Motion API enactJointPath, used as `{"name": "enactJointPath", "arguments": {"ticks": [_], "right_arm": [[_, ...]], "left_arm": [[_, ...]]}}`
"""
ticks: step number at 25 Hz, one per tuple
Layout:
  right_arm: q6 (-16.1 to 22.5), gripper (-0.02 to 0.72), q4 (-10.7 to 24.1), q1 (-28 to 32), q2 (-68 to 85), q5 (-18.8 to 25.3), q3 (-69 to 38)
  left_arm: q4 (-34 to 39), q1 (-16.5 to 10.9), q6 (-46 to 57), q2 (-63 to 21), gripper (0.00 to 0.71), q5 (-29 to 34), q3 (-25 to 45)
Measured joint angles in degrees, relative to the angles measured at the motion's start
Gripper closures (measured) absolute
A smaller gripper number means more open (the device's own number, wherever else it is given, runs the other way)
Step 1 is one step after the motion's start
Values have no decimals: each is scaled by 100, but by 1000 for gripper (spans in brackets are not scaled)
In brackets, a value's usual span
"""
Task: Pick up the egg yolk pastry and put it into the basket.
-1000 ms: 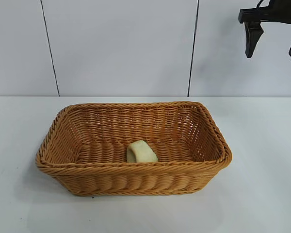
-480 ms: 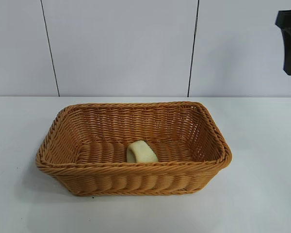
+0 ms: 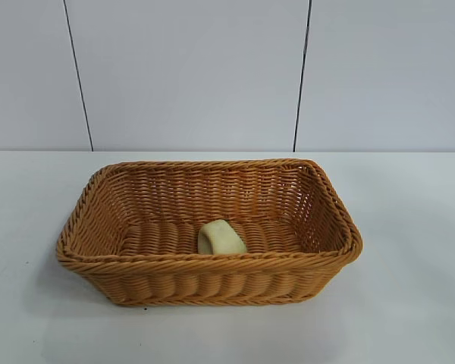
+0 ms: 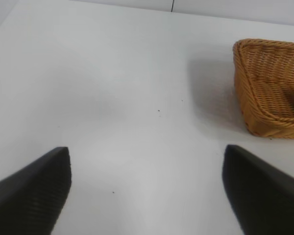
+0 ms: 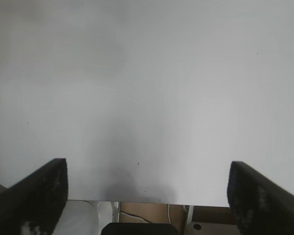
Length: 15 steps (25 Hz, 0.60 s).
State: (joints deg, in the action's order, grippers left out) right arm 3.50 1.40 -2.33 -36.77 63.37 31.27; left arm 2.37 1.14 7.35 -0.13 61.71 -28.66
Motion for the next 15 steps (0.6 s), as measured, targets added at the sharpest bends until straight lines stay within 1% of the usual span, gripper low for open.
{"name": "enactJointPath", "arguments": {"ticks": [1, 5, 9, 15], "right_arm": [[1, 66, -24, 0, 337, -7, -79], [-33, 66, -85, 0, 1517, -342, -221], [-84, 66, -140, 0, 2304, -409, -300], [-84, 66, -140, 0, 2935, -446, -302]], "left_arm": [[0, 0, 0, 0, 101, 0, 0], [0, 0, 0, 0, 101, 0, 0], [0, 0, 0, 0, 101, 0, 0], [0, 0, 0, 0, 101, 0, 0]]}}
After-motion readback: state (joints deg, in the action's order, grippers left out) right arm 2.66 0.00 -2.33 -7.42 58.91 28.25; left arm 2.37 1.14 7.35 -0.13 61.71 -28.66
